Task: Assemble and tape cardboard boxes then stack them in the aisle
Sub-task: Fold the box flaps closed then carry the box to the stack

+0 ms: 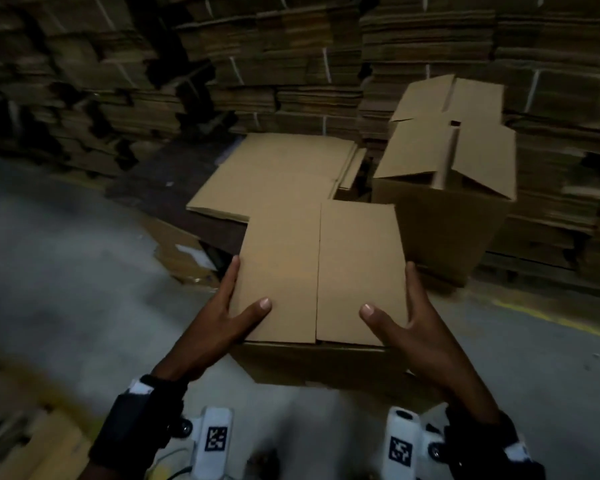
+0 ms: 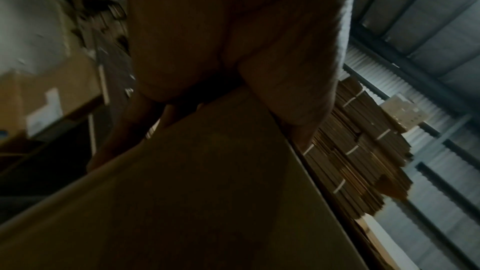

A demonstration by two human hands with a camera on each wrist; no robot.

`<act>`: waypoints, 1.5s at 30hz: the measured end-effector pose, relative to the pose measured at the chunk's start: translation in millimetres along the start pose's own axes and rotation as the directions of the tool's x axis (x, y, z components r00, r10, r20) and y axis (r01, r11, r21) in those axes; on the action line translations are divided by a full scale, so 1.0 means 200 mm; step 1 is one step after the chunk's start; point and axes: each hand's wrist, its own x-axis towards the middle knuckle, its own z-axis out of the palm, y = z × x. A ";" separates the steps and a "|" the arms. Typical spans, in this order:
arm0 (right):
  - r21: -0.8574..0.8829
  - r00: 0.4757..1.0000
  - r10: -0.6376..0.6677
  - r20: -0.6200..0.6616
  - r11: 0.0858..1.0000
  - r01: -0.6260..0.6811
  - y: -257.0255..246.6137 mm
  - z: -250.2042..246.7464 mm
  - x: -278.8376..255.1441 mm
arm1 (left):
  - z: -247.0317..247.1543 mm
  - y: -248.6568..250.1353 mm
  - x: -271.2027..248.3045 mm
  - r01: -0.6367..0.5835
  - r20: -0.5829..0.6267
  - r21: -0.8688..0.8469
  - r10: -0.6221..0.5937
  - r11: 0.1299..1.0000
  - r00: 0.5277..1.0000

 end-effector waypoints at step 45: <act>0.149 0.891 -0.233 0.390 0.971 0.189 -1.03 2.88 1.82 | -2.69 -1.11 1.07 0.144 -0.515 -0.038 -0.143 0.989 0.845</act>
